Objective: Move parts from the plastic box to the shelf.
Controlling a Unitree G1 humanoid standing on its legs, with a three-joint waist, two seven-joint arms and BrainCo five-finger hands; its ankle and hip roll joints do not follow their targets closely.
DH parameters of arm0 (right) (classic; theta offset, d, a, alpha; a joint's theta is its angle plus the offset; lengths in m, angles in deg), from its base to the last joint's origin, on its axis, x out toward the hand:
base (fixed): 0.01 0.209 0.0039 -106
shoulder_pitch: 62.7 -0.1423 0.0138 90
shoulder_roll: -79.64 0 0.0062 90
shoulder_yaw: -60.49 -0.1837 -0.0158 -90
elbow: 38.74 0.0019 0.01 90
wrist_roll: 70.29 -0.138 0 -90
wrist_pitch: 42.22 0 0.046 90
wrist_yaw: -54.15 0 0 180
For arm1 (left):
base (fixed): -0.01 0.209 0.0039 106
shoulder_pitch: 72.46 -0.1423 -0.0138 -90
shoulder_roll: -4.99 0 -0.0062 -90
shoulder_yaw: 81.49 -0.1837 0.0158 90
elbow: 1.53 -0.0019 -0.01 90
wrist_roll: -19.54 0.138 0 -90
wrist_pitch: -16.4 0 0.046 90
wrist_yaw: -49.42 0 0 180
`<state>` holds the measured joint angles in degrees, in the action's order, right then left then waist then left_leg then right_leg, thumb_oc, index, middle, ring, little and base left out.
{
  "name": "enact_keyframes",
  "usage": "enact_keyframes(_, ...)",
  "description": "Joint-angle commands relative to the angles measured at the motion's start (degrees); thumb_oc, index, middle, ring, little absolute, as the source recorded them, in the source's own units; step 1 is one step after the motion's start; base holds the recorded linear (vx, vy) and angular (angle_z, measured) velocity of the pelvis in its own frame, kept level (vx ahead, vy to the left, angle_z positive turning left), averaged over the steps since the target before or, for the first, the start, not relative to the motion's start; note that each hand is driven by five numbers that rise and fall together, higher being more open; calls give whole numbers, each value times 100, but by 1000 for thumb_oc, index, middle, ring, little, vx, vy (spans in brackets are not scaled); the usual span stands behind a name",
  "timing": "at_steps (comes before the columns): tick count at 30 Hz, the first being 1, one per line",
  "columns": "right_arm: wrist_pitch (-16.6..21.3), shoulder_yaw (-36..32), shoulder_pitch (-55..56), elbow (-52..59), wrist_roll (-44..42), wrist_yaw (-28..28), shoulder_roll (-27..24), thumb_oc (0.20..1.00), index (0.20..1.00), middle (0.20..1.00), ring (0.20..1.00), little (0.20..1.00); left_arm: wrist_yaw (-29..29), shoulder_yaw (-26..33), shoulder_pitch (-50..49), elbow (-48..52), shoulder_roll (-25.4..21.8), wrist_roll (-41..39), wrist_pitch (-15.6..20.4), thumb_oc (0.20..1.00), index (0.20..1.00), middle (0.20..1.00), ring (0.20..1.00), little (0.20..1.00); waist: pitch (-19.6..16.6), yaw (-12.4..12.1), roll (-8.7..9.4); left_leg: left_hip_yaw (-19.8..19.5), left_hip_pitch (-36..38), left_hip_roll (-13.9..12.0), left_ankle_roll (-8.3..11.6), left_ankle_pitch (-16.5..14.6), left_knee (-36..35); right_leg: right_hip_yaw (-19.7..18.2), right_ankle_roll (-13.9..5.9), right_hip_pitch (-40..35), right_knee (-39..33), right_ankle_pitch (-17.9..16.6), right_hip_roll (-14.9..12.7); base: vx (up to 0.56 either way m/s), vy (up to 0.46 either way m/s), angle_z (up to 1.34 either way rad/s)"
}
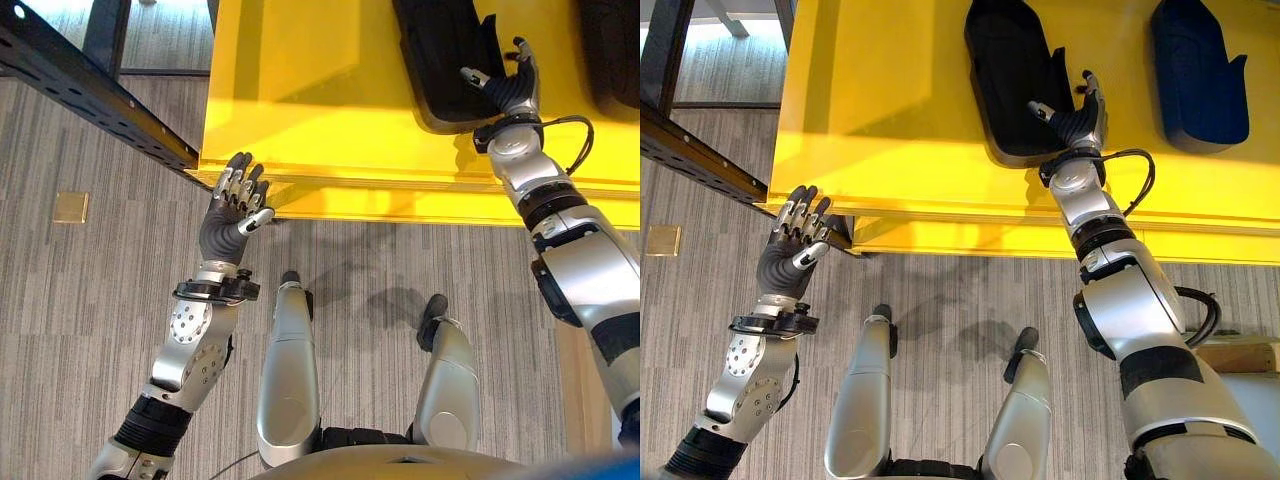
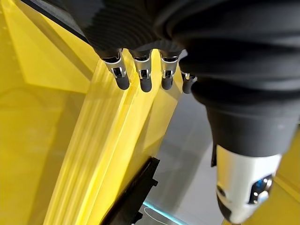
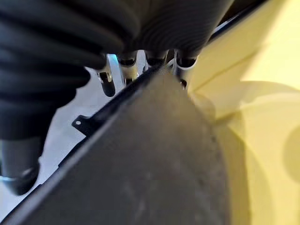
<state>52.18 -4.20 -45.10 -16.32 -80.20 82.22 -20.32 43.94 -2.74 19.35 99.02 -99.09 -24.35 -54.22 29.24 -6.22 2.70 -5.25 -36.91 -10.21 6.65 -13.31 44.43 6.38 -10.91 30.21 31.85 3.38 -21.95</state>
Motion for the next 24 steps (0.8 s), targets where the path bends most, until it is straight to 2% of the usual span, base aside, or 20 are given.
enact_keyframes(1,291,-85,-474,202,-44,176,-25,1000,1000,1000,1000,1000,-102,59,-130,742,-169,95,395,1000,1000,1000,1000,1000,-101,-100,-104,-187,-18,-147,9,445,-501,-128,356,-50,873,562,164,0,0,0)
enact_keyframes(10,351,-244,-349,292,-176,190,41,1000,1000,1000,1000,1000,-82,58,-169,729,-172,63,380,1000,1000,1000,1000,1000,-106,-78,-102,-182,7,-173,23,447,-523,-131,363,-83,830,550,182,0,0,0)
enact_keyframes(24,500,-497,-57,534,-519,146,405,1000,1000,1000,1000,1000,-121,80,-168,690,-162,79,378,1000,1000,1000,1000,1000,-88,-109,-115,-196,-14,-147,22,449,-492,-124,361,-86,874,566,172,0,0,0)
